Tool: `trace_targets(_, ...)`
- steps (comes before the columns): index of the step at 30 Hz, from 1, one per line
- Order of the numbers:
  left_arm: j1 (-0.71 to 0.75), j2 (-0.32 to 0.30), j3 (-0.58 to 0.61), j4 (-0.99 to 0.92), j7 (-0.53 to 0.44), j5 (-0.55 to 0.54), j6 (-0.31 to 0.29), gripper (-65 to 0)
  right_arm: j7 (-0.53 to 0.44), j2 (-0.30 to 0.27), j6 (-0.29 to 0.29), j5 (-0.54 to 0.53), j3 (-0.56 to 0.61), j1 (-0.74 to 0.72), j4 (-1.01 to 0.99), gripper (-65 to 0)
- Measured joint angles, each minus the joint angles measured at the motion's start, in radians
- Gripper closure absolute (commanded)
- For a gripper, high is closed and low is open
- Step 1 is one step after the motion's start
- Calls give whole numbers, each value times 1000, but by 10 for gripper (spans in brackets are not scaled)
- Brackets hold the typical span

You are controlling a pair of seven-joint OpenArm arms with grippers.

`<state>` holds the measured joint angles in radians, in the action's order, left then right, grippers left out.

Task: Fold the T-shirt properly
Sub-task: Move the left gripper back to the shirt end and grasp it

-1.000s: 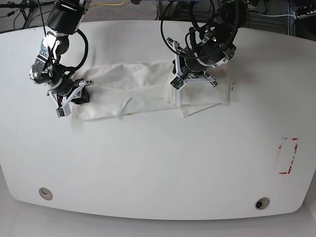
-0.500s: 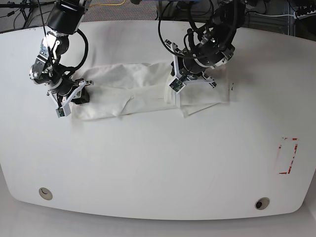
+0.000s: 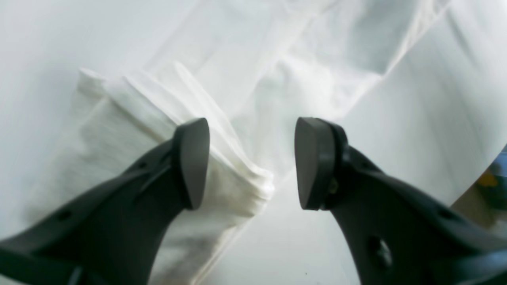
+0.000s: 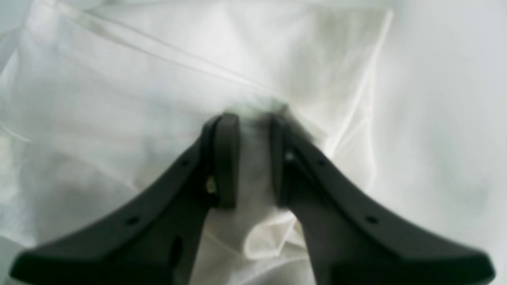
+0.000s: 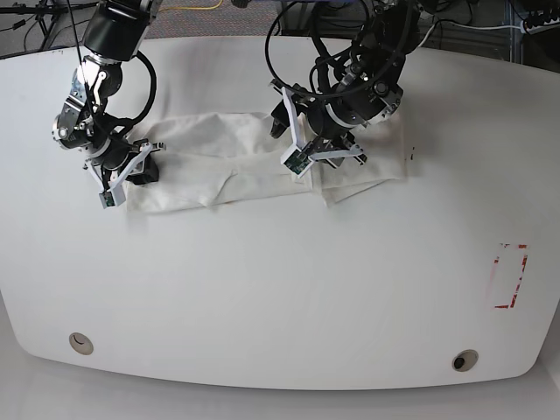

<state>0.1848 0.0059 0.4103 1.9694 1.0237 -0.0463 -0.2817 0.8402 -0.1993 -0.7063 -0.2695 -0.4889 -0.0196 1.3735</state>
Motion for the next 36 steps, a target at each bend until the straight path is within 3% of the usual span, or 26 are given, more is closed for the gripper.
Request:
trace_targets(6, -2, -3, -44, 1, 0, -3, -4, -314, 0, 0, 0, 1, 0, 0, 0, -138)
trace_targets(11, 20, -4, -174, 3, -5, -15, -18, -278, 0, 0, 0, 0, 0, 0, 0, -138)
trace_targets(18, 68, -42, -522, 2, 6, -198, -216, -272, 0, 0, 0, 1, 0, 0, 0, -138)
trace_targets(22, 53, -53, -715, -9, -1, -285, -248, -272, 1, 0, 0, 1, 0, 0, 0, -138)
trace_targets(36, 29, -94, -729, -191, 4, -483, -279, -269, -1, 2, 0, 1, 0, 1, 0, -138)
